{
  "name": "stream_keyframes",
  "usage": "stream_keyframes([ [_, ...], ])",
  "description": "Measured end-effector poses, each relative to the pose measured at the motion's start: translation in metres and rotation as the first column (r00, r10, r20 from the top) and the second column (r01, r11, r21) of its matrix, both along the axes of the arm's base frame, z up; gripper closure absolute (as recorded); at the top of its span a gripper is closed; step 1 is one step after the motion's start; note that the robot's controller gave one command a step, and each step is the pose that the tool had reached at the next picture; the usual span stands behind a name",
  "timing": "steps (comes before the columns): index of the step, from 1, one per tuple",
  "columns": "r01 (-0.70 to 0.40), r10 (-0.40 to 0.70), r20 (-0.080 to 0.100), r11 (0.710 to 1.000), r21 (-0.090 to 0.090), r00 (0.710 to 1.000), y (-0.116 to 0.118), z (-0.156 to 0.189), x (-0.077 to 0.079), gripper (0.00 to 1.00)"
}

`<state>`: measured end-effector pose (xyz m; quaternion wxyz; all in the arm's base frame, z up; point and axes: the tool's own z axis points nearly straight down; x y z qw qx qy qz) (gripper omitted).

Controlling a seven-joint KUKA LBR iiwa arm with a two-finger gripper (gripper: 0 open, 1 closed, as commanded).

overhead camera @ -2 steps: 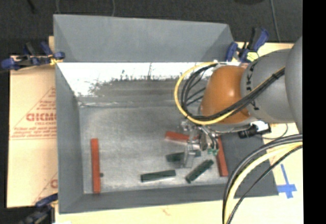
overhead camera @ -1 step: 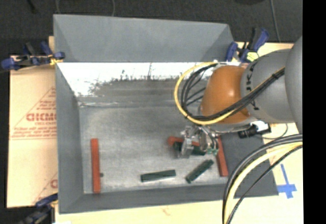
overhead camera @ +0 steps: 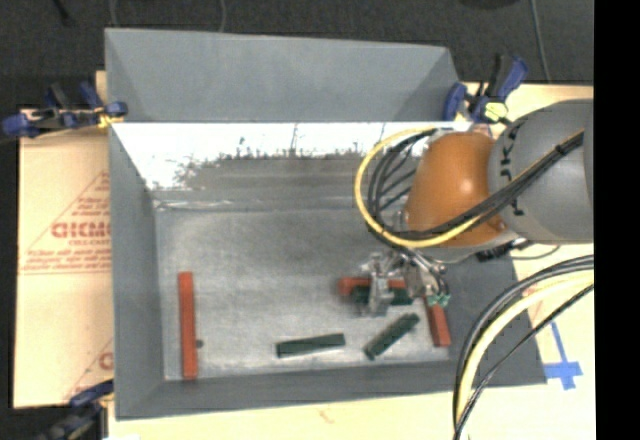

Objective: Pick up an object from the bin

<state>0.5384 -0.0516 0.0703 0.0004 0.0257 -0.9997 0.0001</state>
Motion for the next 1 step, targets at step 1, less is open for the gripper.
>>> stream_keyframes([
  [1, -0.173, 0.173, 0.006, 0.985, -0.001, 0.985, -0.0256, 0.0013, 0.0516, 1.00],
])
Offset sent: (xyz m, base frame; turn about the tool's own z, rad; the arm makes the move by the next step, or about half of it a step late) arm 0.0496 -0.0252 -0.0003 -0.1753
